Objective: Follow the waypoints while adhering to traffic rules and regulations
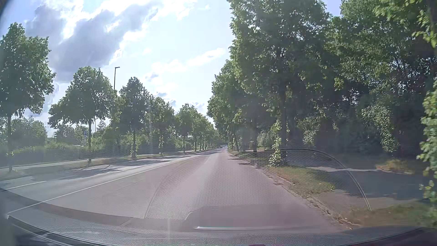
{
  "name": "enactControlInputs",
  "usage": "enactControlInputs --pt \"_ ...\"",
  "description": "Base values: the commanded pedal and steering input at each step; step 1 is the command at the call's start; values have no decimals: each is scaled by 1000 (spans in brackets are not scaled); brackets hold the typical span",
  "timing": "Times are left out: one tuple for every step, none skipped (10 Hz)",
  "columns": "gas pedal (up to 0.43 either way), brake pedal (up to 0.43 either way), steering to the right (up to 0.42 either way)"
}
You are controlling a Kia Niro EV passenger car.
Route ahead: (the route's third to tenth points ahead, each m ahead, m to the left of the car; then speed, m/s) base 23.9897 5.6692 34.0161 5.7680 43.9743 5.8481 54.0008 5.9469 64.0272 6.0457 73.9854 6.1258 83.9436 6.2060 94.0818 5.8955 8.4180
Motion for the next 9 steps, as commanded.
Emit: enactControlInputs --pt "260 18 -5" --pt "209 12 -5" --pt "248 12 -5" --pt "331 12 -5" --pt "331 18 -9" --pt "331 12 -11" --pt "331 12 -12" --pt "331 12 -15" --pt "319 18 -15"
